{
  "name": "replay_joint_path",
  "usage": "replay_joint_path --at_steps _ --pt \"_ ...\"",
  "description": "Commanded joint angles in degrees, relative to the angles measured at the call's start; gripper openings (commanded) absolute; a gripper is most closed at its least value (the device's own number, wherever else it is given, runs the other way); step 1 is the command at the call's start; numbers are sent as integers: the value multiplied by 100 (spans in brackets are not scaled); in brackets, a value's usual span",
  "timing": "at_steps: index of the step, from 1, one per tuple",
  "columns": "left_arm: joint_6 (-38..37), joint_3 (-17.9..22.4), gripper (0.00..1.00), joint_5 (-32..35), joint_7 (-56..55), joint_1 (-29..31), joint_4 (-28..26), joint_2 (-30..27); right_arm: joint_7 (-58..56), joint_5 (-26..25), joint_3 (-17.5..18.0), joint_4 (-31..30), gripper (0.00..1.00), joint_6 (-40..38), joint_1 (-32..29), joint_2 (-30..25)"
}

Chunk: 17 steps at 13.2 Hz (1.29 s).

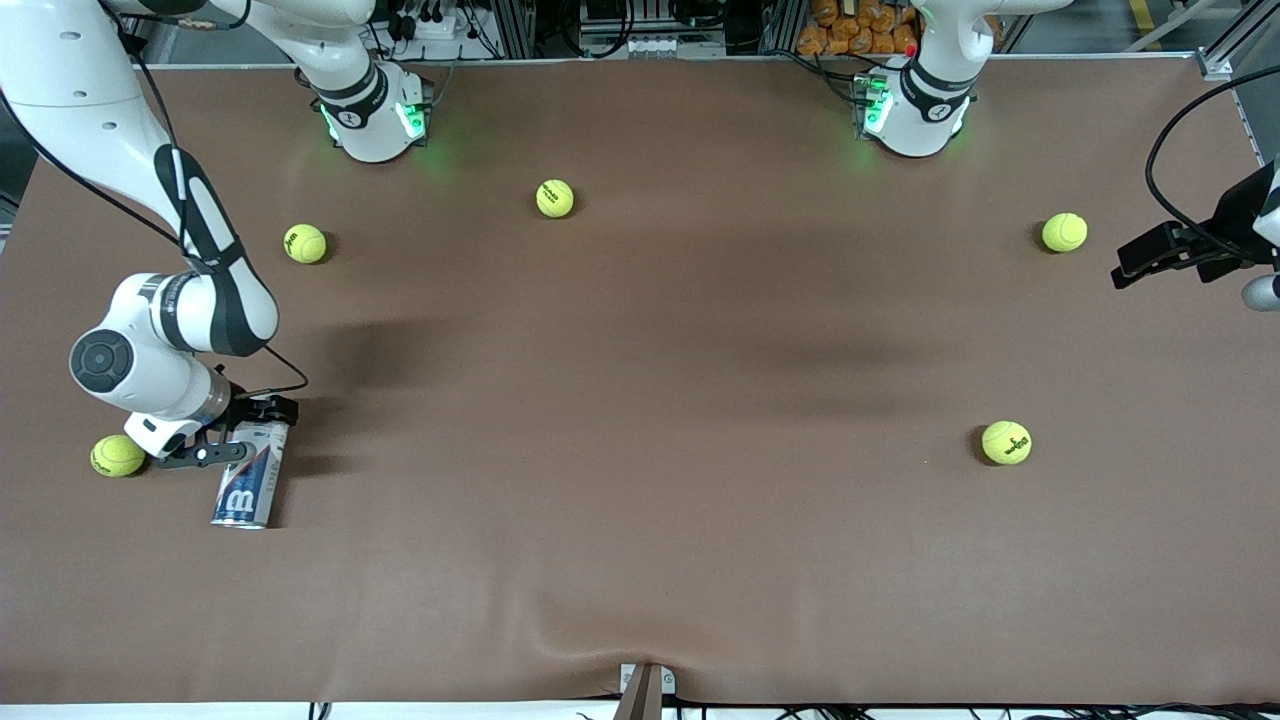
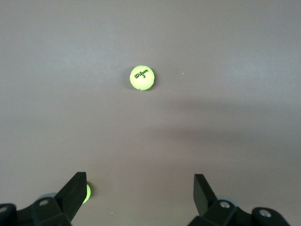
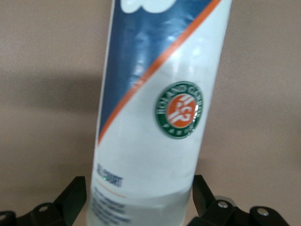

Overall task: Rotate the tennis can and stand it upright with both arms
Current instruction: 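Lift the can with the right gripper and carry it toward table center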

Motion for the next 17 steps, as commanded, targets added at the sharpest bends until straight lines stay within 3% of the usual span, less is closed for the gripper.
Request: replay_joint_path --at_steps 1,5,11,13,14,17 --pt "-110 -11 100 -81 107 52 100 50 -173 -179 45 124 90 68 -59 72" --pt "-110 -11 100 -81 107 52 109 59 -260 -179 54 221 72 24 55 28" --pt "-110 -11 100 -90 107 52 100 59 -437 -179 211 396 73 -11 599 -235" --pt "-110 -11 100 -99 107 52 109 59 -437 -196 588 466 73 15 731 -236" --pt "-110 -3 100 -134 107 60 109 68 -437 -336 738 536 73 15 828 -227" --pt "-110 -11 100 -169 107 95 100 77 -454 -1406 1168 738 73 6 1030 -210"
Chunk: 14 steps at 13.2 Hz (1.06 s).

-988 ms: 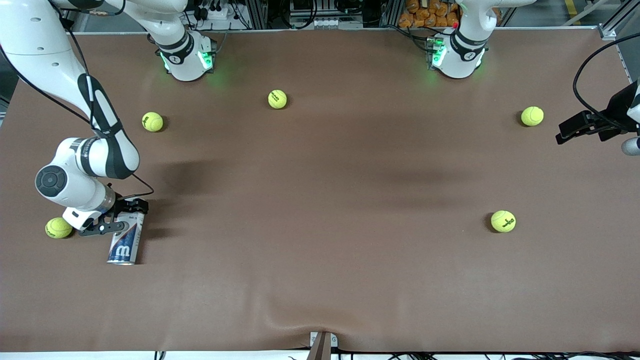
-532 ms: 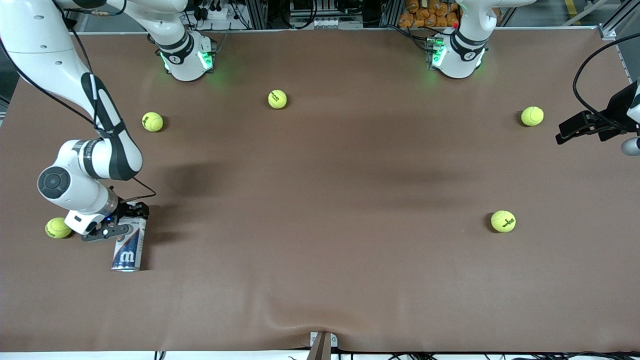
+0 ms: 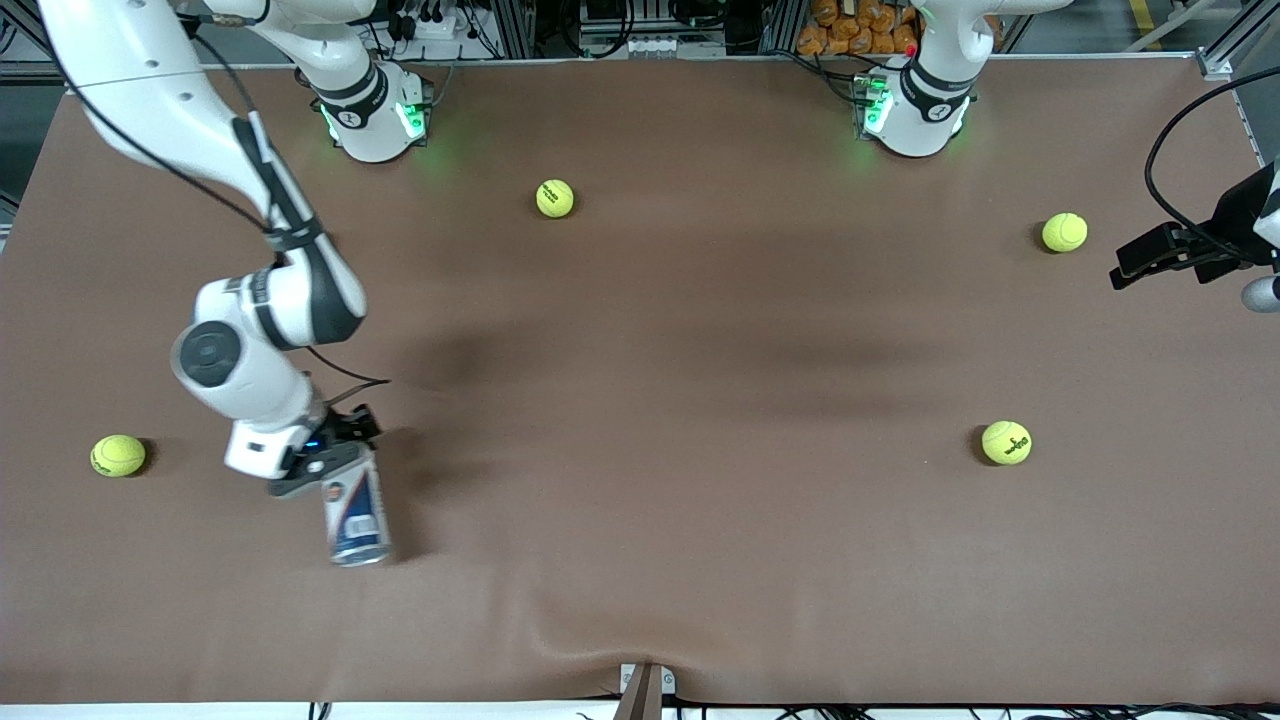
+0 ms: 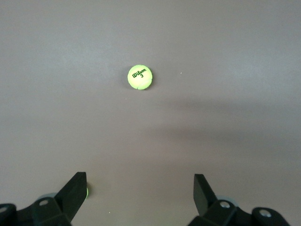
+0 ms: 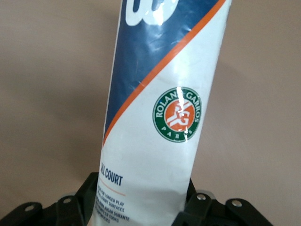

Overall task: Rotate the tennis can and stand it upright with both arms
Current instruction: 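Lift the can with the right gripper and carry it toward table center, then lower the can lying on the table and open the right gripper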

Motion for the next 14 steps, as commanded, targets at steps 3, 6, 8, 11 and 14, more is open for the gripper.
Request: replay_joint_path --at_steps 3,6,8,11,14 --pt "-106 -5 100 -141 107 88 100 58 -263 -948 644 228 73 -13 356 24" --pt "-106 -5 100 -203 107 97 100 102 -1158 -983 917 246 73 -13 953 42" --pt "-106 -14 100 -238 107 115 100 111 -1573 -1053 953 280 73 -13 1427 51" --pt "-106 -5 100 -369 98 141 91 119 -1609 -1641 944 386 73 -92 2210 252" --pt "-106 -5 100 -502 98 220 82 128 -1853 -2123 935 386 79 -450 2537 297"
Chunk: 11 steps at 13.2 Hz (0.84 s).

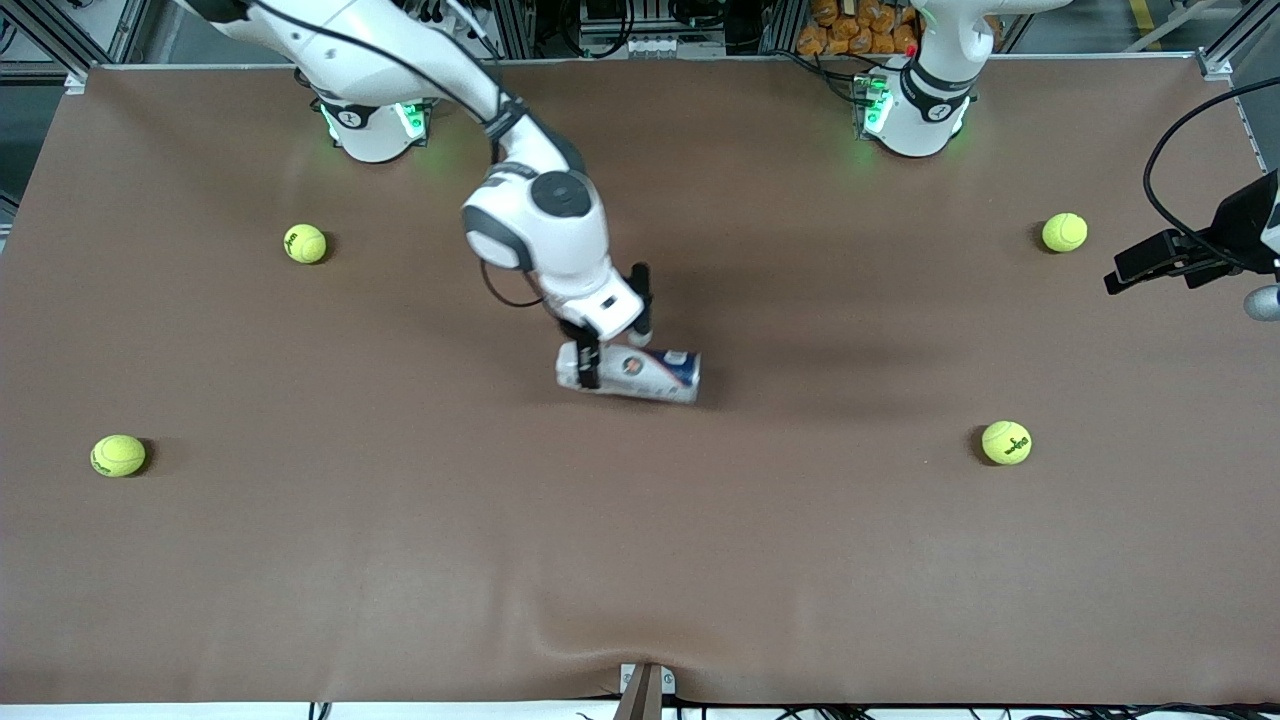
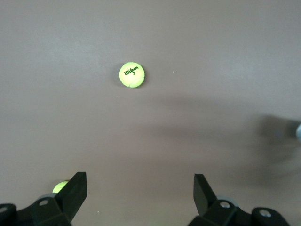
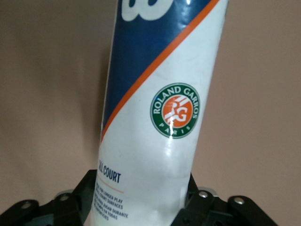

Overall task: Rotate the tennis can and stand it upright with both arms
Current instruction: 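Lower the can lying on the table and open the right gripper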

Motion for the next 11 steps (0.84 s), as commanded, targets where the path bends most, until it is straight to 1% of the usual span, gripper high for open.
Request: replay_joint_path --at_steps 1,4,8,9,11 --pt "-112 -9 100 -146 98 67 82 58 -593 -562 -35 118 79 -259 60 113" --pt "-112 -9 100 -198 98 58 74 137 -605 -528 -26 152 79 -207 166 349" --pt "-138 -18 100 -225 90 50 65 321 -604 -493 -35 653 80 -180 219 789" --pt "-138 -26 100 -225 72 23 74 339 -604 -484 -43 697 100 -189 210 790" --pt "-138 -53 100 -295 37 -12 56 357 -604 -405 -44 698 100 -197 192 790"
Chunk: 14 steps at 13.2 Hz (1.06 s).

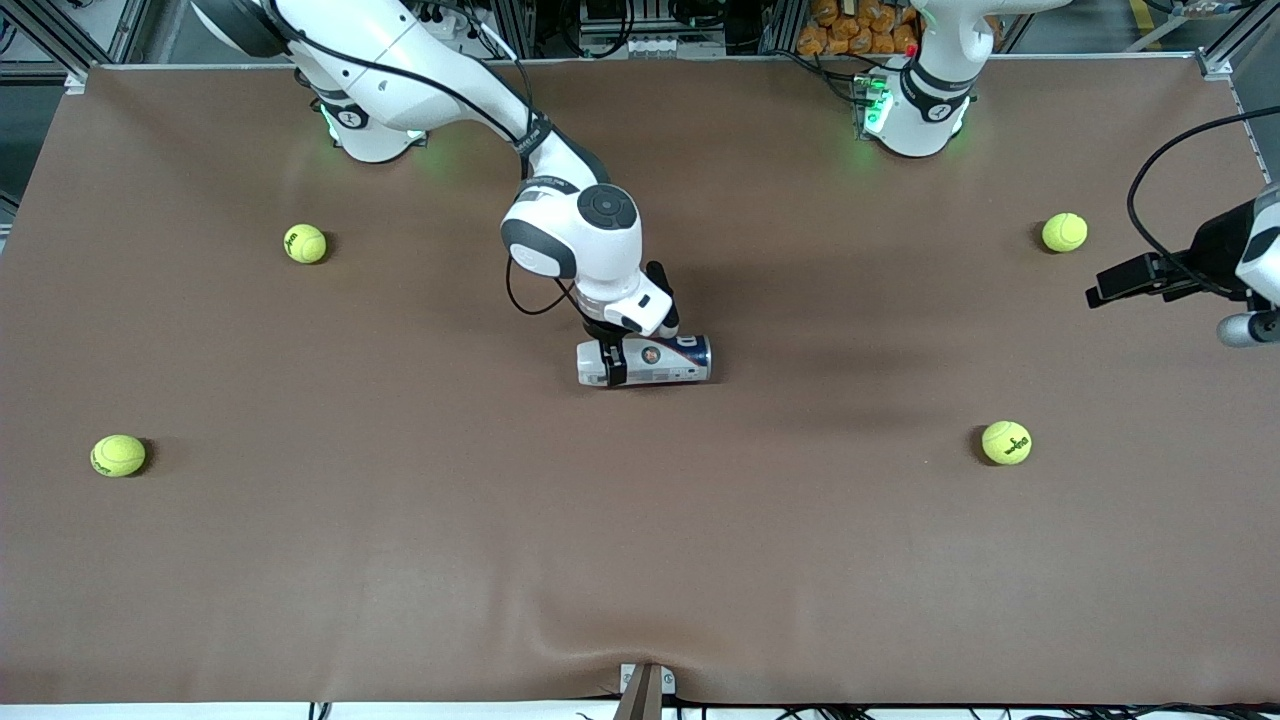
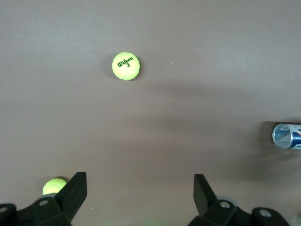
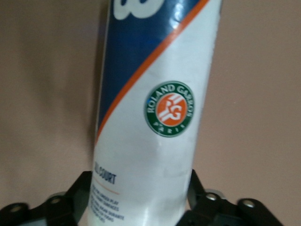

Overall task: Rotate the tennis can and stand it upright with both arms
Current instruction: 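Lower the can lying on the table and open the right gripper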

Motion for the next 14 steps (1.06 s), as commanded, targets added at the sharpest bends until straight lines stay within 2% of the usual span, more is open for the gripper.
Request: replay_joint_path --at_steps 1,3,5,6,8,11,13,14 --pt "-106 -33 100 -227 28 -16 61 70 -163 -24 -25 216 100 8 48 97" --pt "-106 -34 100 -262 37 -24 61 88 -172 63 -16 243 100 -19 4 62" --pt "-106 -42 100 -280 28 -59 70 124 -190 475 -7 296 100 -115 22 -43" --pt "-106 -42 100 -384 28 -59 70 141 -198 538 19 426 100 -438 4 -104" --pt "-106 -34 100 -831 19 -16 61 211 -207 626 202 873 100 -1271 -48 -227" --pt "-106 -25 100 -1254 37 46 35 308 -207 864 212 1980 100 -2740 -197 -369" --pt "-106 -16 100 -1544 37 46 0 387 -198 943 195 2491 100 -2981 -574 -535" --pt "-97 -16 100 -1615 20 37 0 440 -190 1187 160 2598 100 -2972 -889 -692"
